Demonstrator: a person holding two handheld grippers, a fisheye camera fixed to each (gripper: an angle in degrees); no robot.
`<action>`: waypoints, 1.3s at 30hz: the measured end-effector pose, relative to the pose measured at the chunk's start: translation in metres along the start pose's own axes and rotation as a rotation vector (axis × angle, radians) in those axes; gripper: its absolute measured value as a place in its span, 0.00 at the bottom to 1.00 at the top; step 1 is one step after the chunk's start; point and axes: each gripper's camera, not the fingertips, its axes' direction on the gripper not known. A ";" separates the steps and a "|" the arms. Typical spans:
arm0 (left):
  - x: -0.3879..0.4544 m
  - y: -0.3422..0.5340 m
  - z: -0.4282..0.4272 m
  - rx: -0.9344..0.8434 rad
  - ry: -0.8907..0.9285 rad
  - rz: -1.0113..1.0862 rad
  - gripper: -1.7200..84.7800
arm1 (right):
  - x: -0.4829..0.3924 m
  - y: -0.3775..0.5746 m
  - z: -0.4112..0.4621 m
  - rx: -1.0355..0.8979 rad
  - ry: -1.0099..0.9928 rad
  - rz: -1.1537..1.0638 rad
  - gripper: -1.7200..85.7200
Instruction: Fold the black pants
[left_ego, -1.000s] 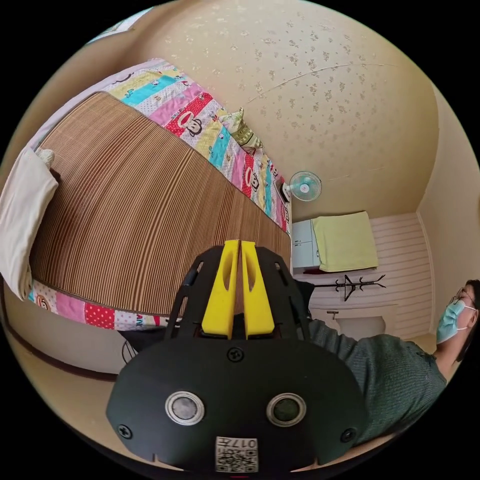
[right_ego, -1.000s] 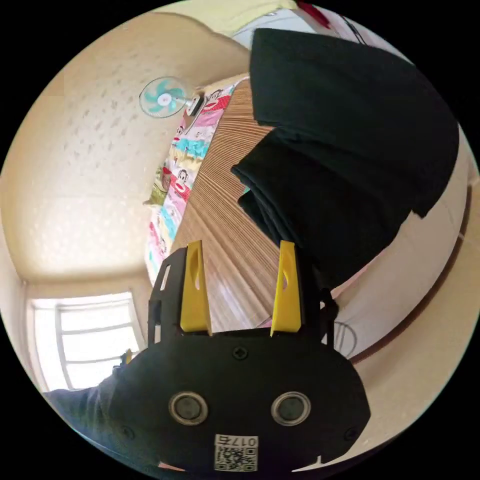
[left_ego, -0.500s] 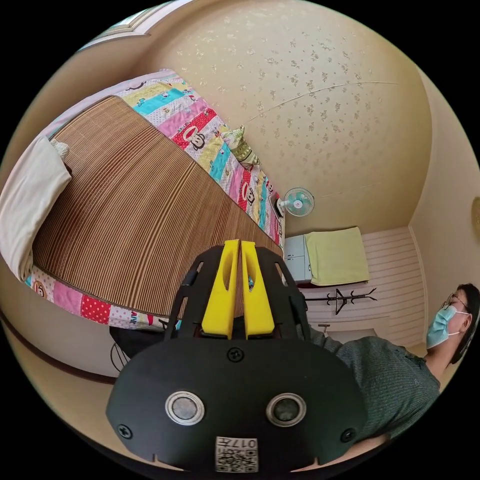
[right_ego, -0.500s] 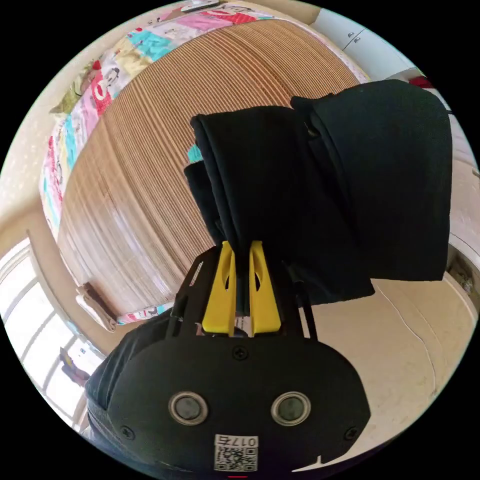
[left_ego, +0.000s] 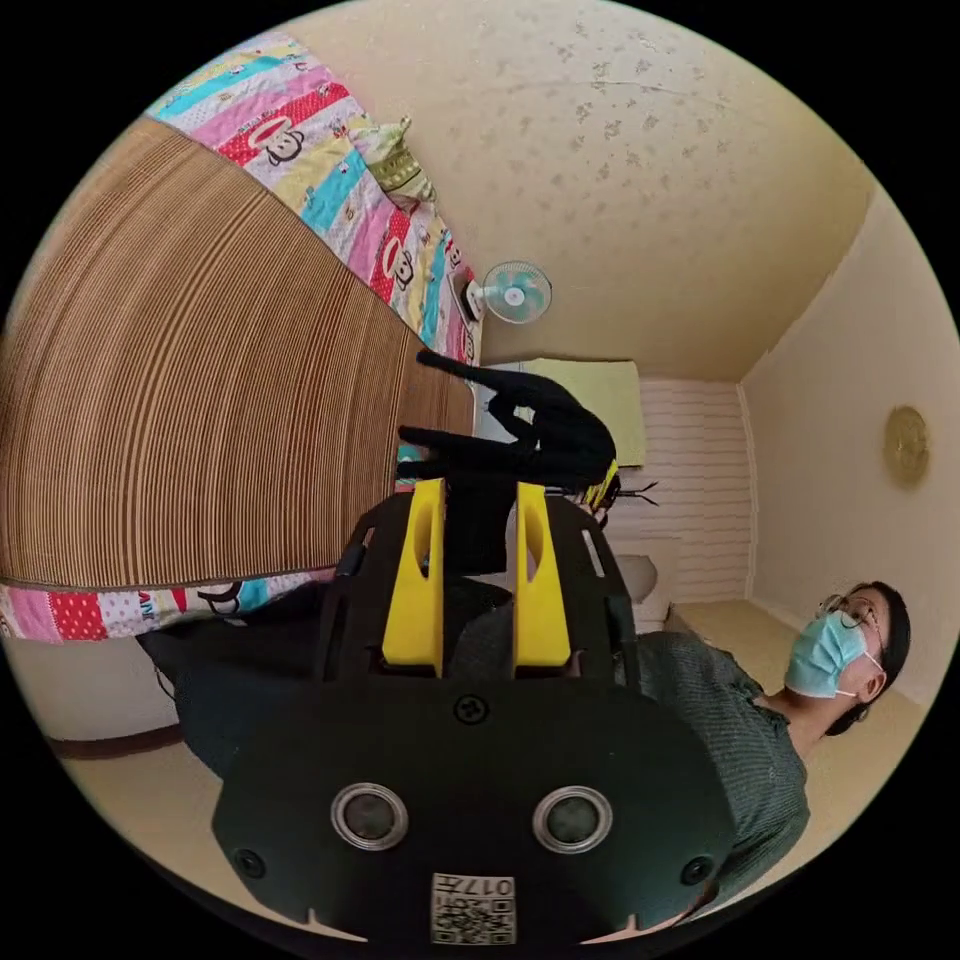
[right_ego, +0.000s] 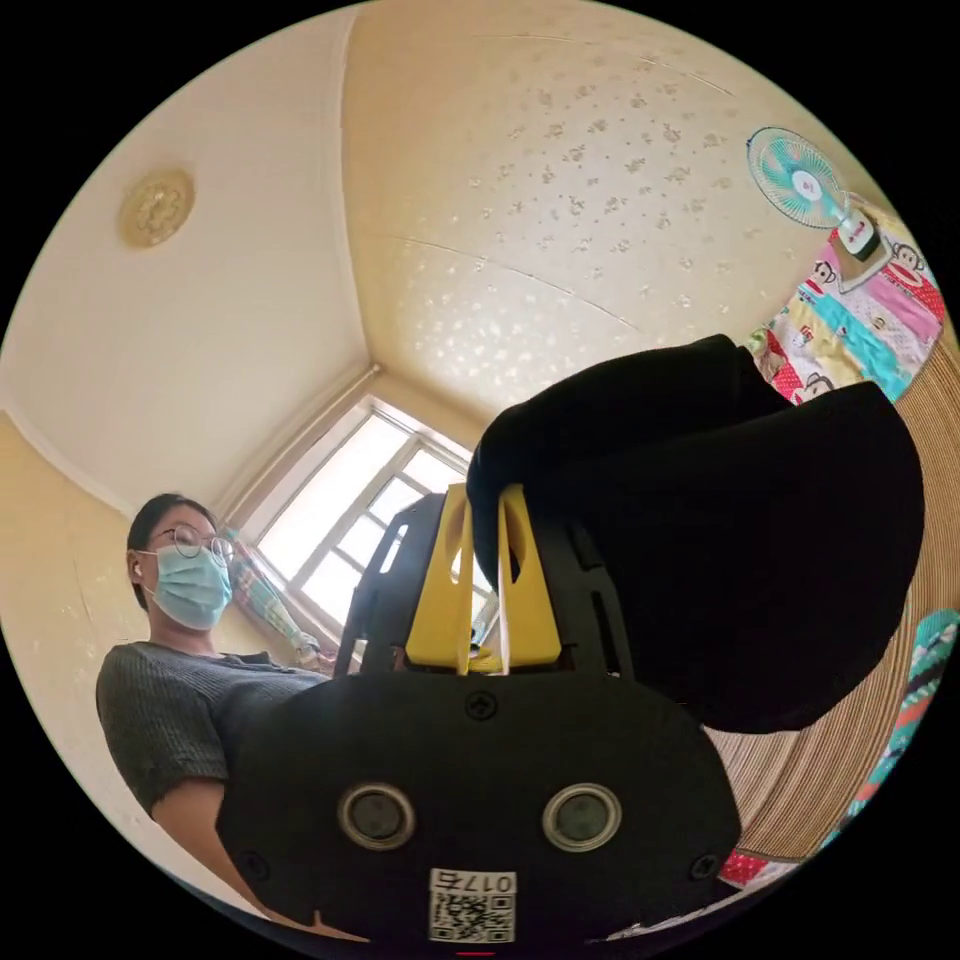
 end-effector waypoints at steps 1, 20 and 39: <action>0.000 -0.011 0.006 -0.044 0.015 -0.001 0.15 | -0.014 0.004 0.009 0.024 -0.051 -0.022 0.05; -0.111 -0.091 0.011 -0.162 0.894 -0.579 0.19 | -0.162 0.100 0.156 -0.052 0.174 -0.310 0.02; -0.151 -0.051 0.026 0.245 0.928 0.018 0.08 | -0.165 0.046 0.065 0.027 0.237 -0.282 0.02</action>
